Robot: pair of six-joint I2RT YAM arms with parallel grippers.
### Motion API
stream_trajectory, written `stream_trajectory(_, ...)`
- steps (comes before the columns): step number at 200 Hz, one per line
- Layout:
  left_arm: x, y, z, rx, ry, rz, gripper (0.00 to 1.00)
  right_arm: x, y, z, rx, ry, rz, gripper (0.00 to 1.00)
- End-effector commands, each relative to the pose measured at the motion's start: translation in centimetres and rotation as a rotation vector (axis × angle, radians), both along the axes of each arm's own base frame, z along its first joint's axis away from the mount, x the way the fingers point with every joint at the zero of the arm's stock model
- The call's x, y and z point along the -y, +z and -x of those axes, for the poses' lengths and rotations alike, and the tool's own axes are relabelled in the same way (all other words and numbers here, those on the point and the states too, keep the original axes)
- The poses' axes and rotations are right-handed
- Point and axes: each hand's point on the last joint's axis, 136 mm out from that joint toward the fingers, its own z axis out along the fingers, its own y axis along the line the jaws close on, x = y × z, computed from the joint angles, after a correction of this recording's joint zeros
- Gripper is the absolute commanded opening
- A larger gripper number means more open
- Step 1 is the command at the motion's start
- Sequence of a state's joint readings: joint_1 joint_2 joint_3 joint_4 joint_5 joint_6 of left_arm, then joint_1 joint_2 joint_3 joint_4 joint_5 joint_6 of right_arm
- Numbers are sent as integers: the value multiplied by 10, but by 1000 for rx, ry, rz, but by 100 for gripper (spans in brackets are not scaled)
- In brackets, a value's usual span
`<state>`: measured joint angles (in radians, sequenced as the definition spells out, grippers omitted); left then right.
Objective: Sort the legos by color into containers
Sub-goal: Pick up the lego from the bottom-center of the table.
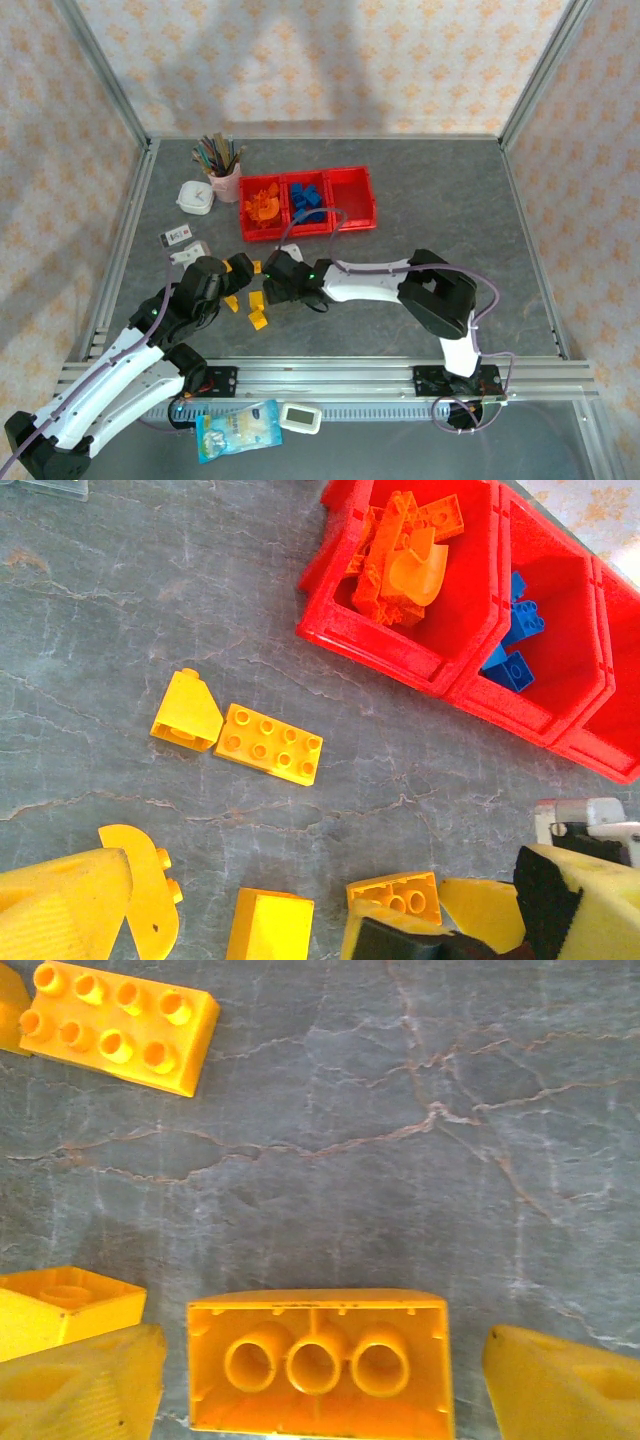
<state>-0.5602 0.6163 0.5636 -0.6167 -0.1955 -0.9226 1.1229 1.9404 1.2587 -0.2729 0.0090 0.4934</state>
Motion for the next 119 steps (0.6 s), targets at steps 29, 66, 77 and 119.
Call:
stream_trajectory(29, -5, 13, -1, 38, 20, 6, 99, 0, -17, -1, 20, 22, 95, 85)
stream_trajectory(66, -2, 12, -2, 36, 7, 16, 99, 6, -15, -6, 48, 6, 120, 68)
stream_trajectory(77, 0, 13, -2, 38, -2, 18, 99, 7, -11, -8, 56, -1, 116, 63)
stream_trajectory(119, 7, 22, -7, 60, -27, 29, 99, 20, 20, -24, 70, -44, 46, 55)
